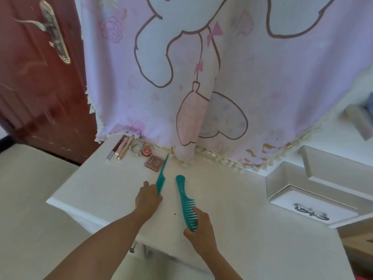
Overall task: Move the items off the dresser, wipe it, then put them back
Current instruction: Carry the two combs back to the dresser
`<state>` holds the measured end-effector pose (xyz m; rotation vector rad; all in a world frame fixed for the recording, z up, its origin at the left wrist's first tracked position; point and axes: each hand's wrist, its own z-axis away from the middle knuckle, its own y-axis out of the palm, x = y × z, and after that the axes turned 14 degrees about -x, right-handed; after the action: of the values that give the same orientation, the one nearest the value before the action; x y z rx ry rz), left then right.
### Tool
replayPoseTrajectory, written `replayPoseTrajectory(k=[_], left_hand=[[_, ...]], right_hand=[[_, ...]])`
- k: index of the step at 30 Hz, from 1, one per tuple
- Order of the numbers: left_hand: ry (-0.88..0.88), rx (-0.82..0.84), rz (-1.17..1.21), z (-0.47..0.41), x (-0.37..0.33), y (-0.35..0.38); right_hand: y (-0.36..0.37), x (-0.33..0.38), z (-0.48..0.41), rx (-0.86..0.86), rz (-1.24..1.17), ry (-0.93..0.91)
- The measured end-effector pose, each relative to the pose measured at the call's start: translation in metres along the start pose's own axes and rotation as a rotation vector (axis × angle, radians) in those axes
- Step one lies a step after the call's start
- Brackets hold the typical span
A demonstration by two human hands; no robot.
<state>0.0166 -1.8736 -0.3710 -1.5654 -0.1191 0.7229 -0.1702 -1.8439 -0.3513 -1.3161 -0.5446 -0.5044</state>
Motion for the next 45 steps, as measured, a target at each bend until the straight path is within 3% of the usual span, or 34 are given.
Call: replayPoseTrajectory(k=[7,16,22,28,33,45], left_hand=[[0.201,-0.21,-0.213,0.018,0.043,-0.004],[0.113,0.15,-0.258,0.044,0.093,-0.012],[0.064,0.172,-0.199,0.045,0.09,-0.009],[0.063,0.192,-0.2,0.043,0.089,-0.013],[0.068,0.212,-0.212,0.042,0.091,-0.013],[0.081,0.201,-0.192,0.043,0.09,-0.017]], right_hand=[[0.009,0.027,-0.028,-0.047,-0.057,-0.018],[0.049,0.055,-0.045,-0.065,0.063,-0.066],[0.064,0.076,-0.051,-0.075,0.219,0.003],[0.075,0.087,-0.054,-0.063,0.125,0.044],[0.08,0.08,-0.047,-0.022,0.055,-0.003],[0.057,0.055,-0.032,0.027,0.219,-0.188]])
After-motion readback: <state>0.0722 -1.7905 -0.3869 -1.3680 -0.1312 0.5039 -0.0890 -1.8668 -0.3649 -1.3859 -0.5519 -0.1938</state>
